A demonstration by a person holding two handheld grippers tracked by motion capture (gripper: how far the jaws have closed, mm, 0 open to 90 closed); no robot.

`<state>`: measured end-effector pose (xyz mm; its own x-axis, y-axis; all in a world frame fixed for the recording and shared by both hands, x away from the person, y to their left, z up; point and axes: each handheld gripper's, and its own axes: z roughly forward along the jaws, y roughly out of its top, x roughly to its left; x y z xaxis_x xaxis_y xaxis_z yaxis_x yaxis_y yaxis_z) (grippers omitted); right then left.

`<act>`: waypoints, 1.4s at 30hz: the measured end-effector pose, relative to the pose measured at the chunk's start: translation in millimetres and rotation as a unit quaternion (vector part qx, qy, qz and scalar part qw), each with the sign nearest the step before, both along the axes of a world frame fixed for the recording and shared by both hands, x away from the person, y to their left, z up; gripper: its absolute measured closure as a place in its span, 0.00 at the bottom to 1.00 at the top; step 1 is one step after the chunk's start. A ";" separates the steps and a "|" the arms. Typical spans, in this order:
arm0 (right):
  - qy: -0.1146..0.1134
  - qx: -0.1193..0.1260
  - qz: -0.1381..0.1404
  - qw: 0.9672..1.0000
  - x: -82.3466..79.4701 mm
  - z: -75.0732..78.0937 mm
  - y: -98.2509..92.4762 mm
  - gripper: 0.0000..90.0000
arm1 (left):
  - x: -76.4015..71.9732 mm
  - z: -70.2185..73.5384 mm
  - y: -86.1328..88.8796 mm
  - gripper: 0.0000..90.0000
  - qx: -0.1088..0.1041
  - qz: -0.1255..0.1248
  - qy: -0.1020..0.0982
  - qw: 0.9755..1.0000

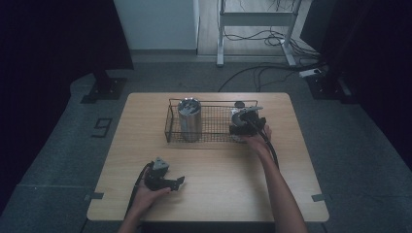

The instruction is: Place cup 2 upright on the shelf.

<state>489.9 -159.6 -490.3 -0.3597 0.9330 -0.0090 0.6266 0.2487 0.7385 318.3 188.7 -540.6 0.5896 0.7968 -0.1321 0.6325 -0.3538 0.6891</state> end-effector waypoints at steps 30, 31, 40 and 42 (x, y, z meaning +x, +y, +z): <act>-0.098 0.059 0.023 0.993 -40.4 37.5 -14.4 0.14 | 0.4 -0.9 0.0 0.17 0.003 0.002 0.003 1.000; -0.096 0.058 0.024 0.993 -41.5 37.4 -14.5 0.15 | 0.4 -0.9 0.0 0.17 0.003 0.002 0.003 1.000; -0.106 0.061 0.035 0.992 -60.5 37.0 -18.5 0.21 | -0.2 0.2 -0.1 0.17 0.001 0.002 0.001 1.000; -0.117 0.070 0.039 0.990 -66.8 37.3 -20.4 0.23 | -0.2 0.5 0.3 0.17 0.000 0.002 0.001 1.000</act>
